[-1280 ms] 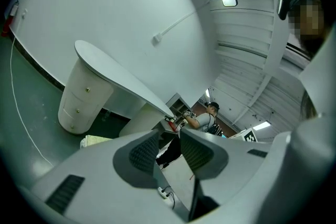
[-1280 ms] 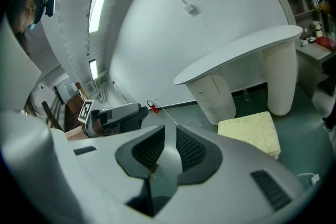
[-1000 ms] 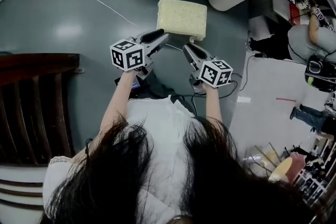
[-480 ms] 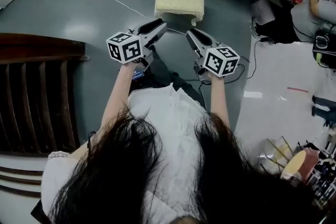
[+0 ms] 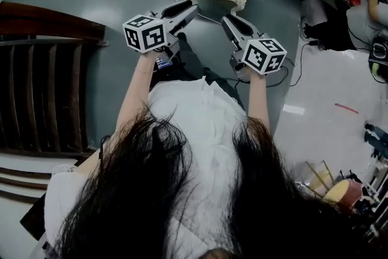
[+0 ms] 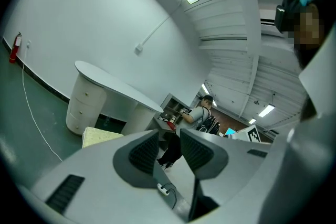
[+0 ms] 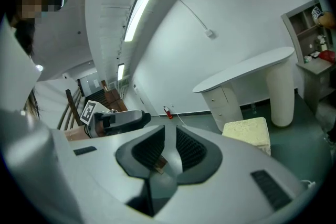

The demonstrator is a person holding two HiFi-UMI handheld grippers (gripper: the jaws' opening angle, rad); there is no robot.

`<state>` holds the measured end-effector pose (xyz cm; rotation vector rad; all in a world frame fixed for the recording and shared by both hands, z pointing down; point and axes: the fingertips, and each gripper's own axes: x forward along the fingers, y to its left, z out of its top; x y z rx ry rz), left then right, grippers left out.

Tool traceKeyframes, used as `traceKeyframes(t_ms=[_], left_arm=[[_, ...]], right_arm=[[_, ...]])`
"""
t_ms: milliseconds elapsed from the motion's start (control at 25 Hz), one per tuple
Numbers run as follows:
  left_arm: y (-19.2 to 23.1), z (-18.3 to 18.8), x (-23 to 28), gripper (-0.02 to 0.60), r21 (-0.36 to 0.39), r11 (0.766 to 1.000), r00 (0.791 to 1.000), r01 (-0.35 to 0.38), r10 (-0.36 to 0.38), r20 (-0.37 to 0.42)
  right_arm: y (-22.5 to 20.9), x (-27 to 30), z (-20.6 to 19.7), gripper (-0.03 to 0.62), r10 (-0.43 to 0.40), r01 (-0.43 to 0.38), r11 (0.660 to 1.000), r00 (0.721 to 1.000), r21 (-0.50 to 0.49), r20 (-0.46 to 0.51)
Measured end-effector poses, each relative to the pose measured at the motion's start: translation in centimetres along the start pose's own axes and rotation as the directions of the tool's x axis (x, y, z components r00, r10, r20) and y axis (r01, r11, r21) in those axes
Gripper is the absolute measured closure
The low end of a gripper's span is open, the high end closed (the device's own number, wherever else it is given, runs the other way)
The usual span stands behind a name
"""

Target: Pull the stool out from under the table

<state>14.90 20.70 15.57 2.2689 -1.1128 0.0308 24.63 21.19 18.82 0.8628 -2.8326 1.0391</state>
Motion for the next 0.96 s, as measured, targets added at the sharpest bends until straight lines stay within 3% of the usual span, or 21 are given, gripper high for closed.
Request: traceKeyframes(t_ms=[160, 280, 600, 960], left_arm=[[1.9, 2.4, 0.6, 0.444, 0.000, 1.000, 1.000, -0.024, 0.024, 0.013], [1.9, 1.5, 0.1, 0.443, 0.002, 0.999, 0.998, -0.050, 0.050, 0.040], [0.8, 2.5, -5.4, 0.443, 0.020, 0.998, 0.994, -0.051, 0.049, 0.093], [4.1, 6.5, -2.1, 0.443, 0.014, 0.999, 0.997, -0.049, 0.048, 0.062]], right_arm=[[-0.4, 1.8, 1.6, 0.516, 0.019, -0.019, 1.000, 1.000, -0.018, -0.010], [-0.5, 1.5, 0.7, 0.516, 0.044, -0.044, 0.998, 0.999, -0.035, -0.016], [4.6, 1.1, -0.3, 0.516, 0.051, -0.050, 0.997, 0.999, -0.065, 0.006], [2.2, 5.0, 3.4, 0.516, 0.039, -0.039, 0.998, 0.999, -0.049, -0.007]])
